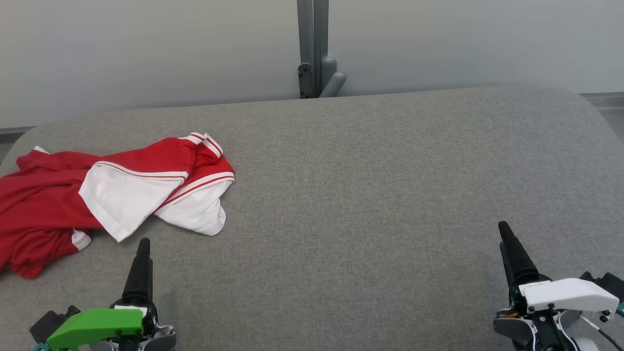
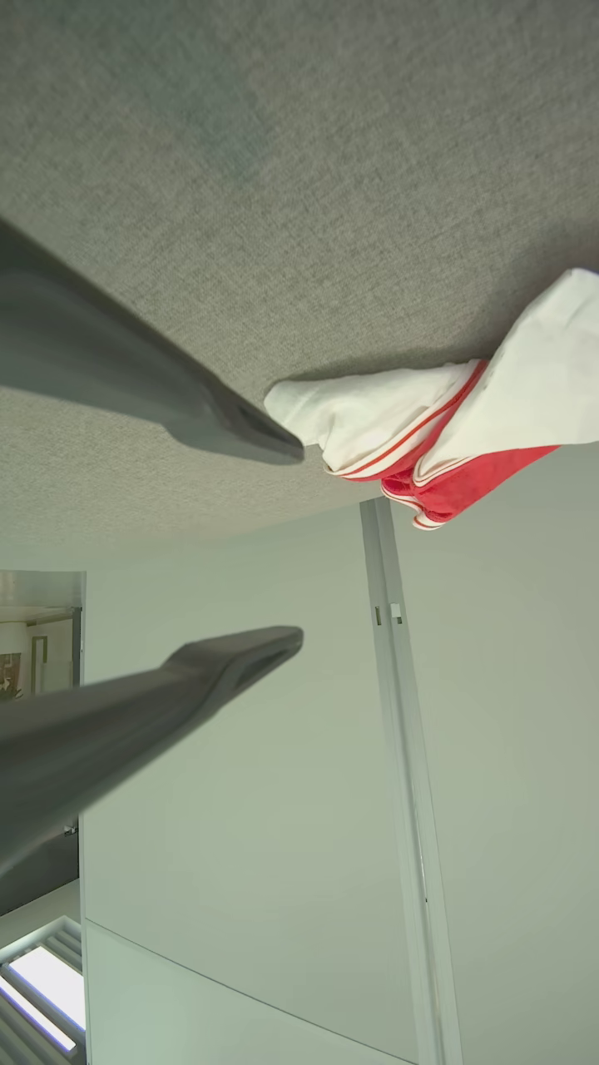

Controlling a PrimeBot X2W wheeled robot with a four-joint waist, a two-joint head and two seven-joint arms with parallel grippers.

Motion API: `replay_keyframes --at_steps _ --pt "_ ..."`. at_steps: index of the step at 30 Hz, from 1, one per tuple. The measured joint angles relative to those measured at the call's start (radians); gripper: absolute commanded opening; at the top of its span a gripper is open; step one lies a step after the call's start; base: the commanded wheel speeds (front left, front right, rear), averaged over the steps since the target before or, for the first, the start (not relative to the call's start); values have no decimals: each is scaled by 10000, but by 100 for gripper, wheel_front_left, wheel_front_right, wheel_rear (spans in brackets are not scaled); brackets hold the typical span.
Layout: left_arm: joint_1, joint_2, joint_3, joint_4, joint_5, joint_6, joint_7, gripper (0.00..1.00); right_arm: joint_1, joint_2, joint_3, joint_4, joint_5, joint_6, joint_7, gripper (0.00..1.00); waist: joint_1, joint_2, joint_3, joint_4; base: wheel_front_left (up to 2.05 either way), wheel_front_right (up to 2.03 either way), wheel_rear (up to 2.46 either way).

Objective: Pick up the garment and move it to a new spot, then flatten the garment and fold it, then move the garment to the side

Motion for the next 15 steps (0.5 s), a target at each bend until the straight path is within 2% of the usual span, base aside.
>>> replay_keyframes --at_steps 3,5,6,8,15 --pt "4 -2 -44 -10 481 0 -86 100 49 -2 6 -140 -635 0 -88 100 0 0 4 4 0 0 0" --pt "12 -4 -196 -31 1229 0 -222 100 81 -2 13 -309 -1482 0 -217 100 0 0 7 8 0 0 0" --pt "12 -4 -196 -31 1229 0 -222 100 81 -2 13 -309 -1482 0 -217 100 0 0 7 8 0 0 0" --pt "35 2 -326 -36 2067 0 -336 100 96 -4 17 -414 -2280 0 -347 100 0 0 11 9 0 0 0" --pt "145 8 -499 -27 3467 0 -589 100 244 -12 -25 -476 -3530 0 -568 100 0 0 20 7 0 0 0"
